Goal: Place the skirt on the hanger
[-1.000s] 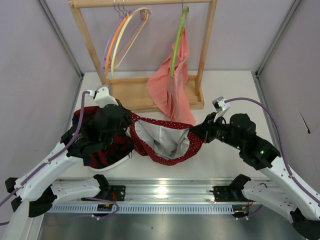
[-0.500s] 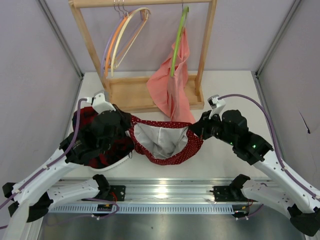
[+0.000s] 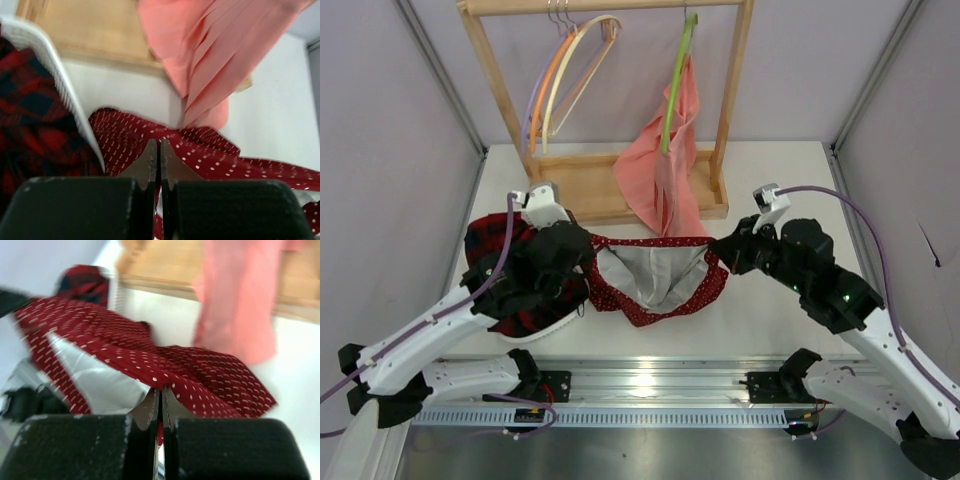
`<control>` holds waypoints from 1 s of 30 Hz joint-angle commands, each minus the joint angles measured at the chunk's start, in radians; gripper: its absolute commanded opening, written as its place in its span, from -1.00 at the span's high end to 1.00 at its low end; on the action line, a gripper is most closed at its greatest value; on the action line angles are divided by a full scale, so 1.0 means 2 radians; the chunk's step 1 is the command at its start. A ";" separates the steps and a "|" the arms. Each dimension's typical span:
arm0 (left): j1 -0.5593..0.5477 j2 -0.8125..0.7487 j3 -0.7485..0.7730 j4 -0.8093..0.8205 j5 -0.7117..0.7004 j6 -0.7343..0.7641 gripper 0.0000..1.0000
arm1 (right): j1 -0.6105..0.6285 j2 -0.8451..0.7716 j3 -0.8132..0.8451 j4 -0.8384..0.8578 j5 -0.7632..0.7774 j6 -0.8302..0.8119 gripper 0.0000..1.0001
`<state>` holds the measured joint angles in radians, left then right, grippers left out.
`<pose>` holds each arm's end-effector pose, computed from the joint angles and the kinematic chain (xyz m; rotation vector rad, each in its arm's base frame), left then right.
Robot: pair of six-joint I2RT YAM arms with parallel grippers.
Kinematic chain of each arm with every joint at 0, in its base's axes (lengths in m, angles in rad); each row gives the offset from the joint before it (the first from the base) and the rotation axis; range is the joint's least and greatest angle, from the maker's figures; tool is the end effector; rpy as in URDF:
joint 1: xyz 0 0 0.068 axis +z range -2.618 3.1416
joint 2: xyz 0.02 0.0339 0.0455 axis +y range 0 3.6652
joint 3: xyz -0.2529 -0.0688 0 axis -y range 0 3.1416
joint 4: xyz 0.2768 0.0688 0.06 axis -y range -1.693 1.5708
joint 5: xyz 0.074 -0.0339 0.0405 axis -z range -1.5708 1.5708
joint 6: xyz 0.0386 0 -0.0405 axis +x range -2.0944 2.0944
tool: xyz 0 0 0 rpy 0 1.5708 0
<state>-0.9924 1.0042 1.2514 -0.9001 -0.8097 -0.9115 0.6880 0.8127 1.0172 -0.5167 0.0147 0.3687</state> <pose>0.1425 -0.1672 0.3917 -0.3376 1.9877 -0.3036 0.1642 0.1343 0.3775 -0.2990 1.9224 0.7017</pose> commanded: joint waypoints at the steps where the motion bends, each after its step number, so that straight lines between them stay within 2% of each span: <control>1: -0.003 -0.053 -0.017 0.103 -0.042 0.097 1.00 | -0.005 -0.040 -0.024 0.051 -0.108 -0.062 1.00; 3: -0.005 -0.093 -0.077 0.212 -0.002 0.168 1.00 | -0.003 -0.073 -0.054 0.073 -0.099 -0.072 1.00; 4: -0.004 -0.102 -0.099 0.235 0.007 0.191 1.00 | -0.003 -0.082 -0.065 0.080 -0.071 -0.080 1.00; 6: -0.004 -0.116 -0.113 0.262 0.027 0.249 1.00 | -0.002 -0.097 -0.089 0.078 -0.043 -0.101 1.00; 11: -0.005 -0.156 -0.165 0.304 0.086 0.323 1.00 | 0.019 -0.113 -0.136 0.085 0.035 -0.198 1.00; 14: -0.005 -0.174 -0.188 0.320 0.099 0.329 0.99 | 0.041 -0.126 -0.152 0.106 0.057 -0.233 1.00; 23: -0.004 -0.164 -0.191 0.319 0.110 0.325 1.00 | 0.062 -0.126 -0.151 0.128 0.082 -0.239 1.00; 27: -0.005 -0.158 -0.182 0.317 0.118 0.318 1.00 | 0.063 -0.126 -0.142 0.125 0.111 -0.217 1.00; 30: -0.005 -0.135 -0.150 0.277 0.117 0.283 0.99 | 0.060 -0.106 -0.112 0.105 0.155 -0.167 1.00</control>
<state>-1.0088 0.7071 0.8734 -0.3115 -0.5507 -0.3141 0.8150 0.5827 0.7097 -0.2981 0.1730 -0.0380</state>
